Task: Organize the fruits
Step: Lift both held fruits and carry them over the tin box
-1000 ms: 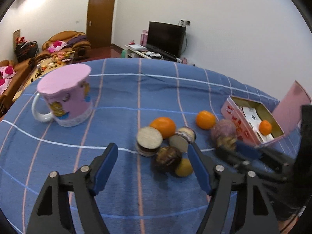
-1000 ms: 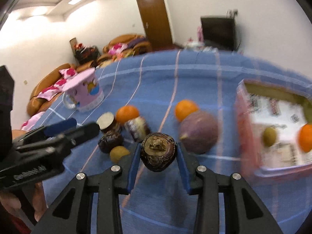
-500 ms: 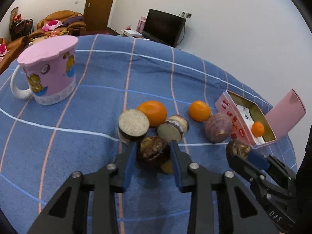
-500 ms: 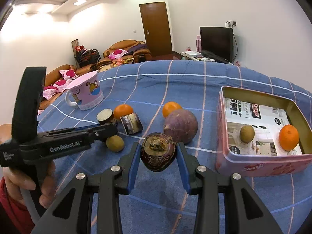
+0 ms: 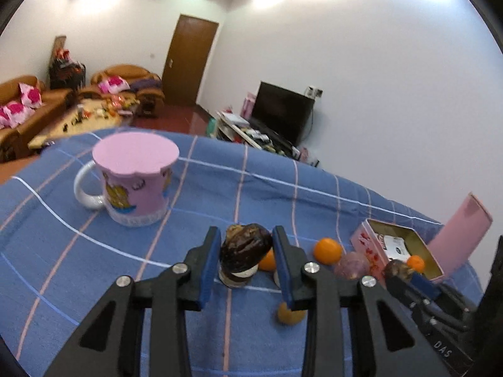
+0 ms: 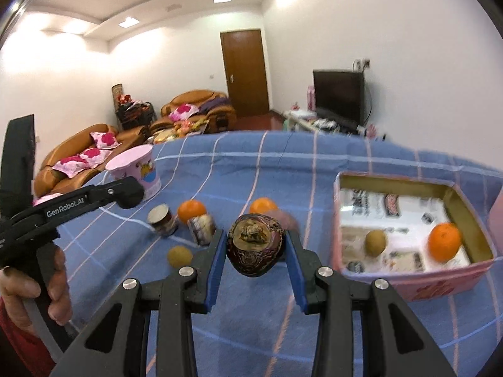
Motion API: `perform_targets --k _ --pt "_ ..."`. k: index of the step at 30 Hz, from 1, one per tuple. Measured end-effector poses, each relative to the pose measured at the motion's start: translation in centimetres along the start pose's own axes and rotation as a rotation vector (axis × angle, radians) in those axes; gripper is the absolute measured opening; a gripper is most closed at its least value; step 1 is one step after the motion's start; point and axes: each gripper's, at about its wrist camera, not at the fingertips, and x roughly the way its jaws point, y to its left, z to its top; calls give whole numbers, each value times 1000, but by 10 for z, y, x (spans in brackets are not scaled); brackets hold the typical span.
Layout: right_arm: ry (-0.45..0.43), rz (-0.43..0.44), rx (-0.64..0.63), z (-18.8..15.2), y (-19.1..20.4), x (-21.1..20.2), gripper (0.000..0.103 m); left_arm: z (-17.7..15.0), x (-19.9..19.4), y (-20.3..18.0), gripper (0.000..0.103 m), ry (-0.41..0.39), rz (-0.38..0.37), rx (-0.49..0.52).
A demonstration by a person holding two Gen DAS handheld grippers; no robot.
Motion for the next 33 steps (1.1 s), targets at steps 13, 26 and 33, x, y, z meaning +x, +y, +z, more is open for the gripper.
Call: perform_targets --k 13,26,33 --pt "-112 -57 -67 8 -6 -17 39 -8 -14 -27 35 -117 3 106" --pt "-94 -72 -39 6 -47 -28 39 -9 -16 -9 32 -79 133 22" --pt "-93 -27 -26 8 -47 -33 39 -24 -7 10 38 64 141 -56"
